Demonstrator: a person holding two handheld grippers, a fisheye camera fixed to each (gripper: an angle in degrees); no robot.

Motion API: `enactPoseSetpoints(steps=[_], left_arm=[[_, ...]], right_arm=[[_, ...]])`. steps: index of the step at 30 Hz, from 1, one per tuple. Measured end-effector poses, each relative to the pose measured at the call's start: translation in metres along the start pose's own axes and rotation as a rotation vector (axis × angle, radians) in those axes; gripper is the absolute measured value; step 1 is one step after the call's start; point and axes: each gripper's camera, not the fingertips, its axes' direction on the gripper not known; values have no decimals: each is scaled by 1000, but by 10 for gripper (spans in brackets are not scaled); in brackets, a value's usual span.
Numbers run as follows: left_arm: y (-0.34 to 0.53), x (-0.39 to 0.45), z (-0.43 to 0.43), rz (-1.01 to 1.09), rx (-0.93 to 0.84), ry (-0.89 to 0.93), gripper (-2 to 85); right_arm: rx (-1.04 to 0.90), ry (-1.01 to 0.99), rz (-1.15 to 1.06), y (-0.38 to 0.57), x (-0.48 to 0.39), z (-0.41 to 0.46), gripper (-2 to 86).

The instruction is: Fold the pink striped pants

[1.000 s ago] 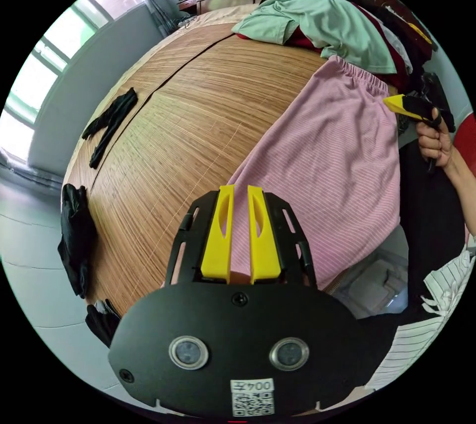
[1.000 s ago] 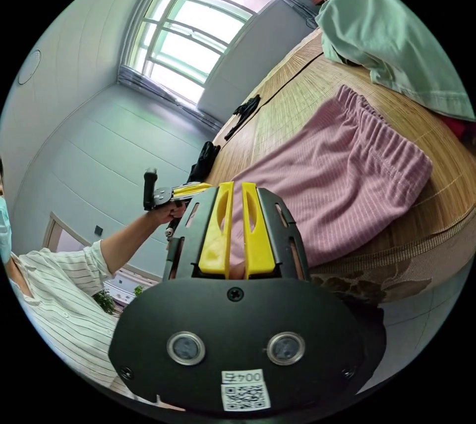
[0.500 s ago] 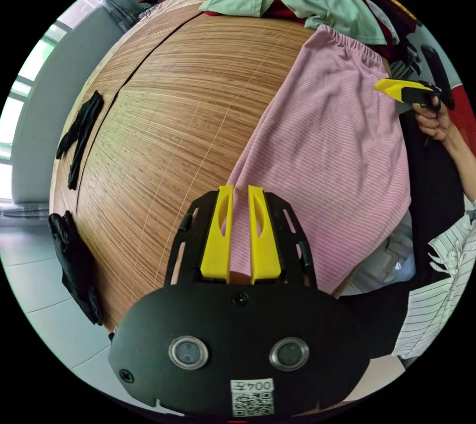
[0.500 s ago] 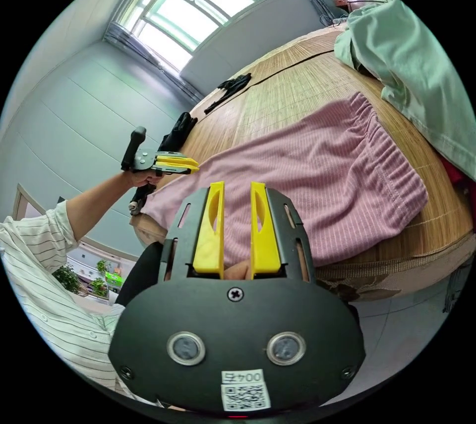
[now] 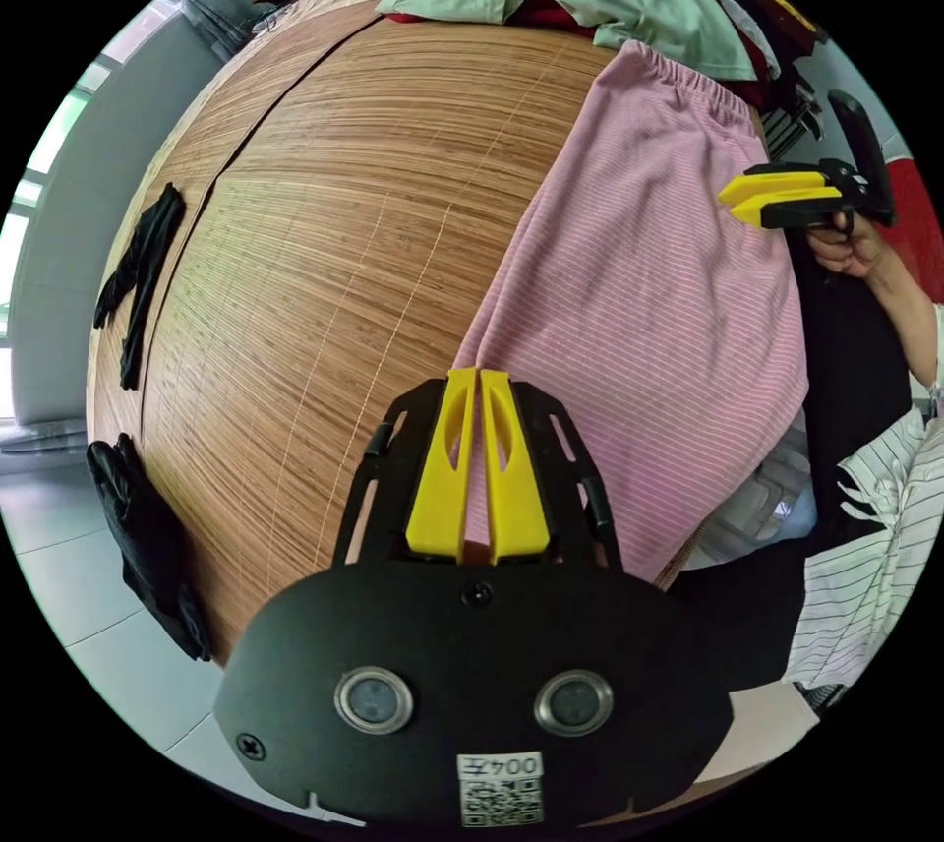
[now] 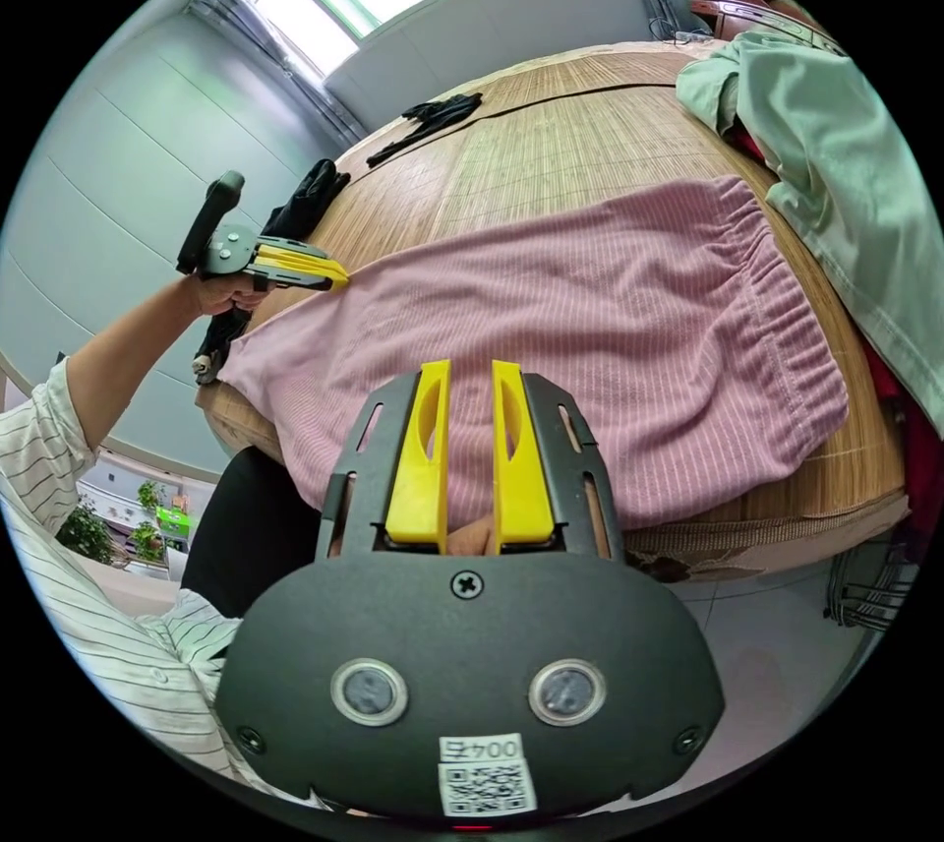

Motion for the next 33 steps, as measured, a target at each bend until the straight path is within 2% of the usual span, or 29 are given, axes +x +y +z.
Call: enactPoseSetpoints(steps=[5, 10, 14, 17, 21, 23, 28, 30, 33], left_arm=[[-4, -8, -18, 46, 10, -21, 6], [-6, -15, 19, -35, -39, -11, 5], [-4, -11, 15, -69, -17, -45, 6], [8, -22, -4, -130, 30, 10, 6], [28, -30, -45, -310, 244, 48, 4], [25, -11, -48, -330, 318, 80, 3], [-12, 59, 17, -243, 136, -28, 3], [-8, 66, 24, -264, 177, -60, 3], [-5, 60, 27, -303, 184, -7, 3]], right_arm=[[0, 1, 6, -3, -7, 5, 78], [-20, 15, 6, -7, -17, 13, 76], [-35, 52, -4, -9, -28, 20, 74], [-30, 48, 0, -8, -33, 21, 72], [20, 49, 14, -4, -36, 13, 67], [77, 69, 22, -1, -37, 4, 66], [295, 143, 162, 12, -14, -45, 64], [361, 147, 220, 16, 10, -69, 66], [318, 149, 208, -3, 41, -80, 89]])
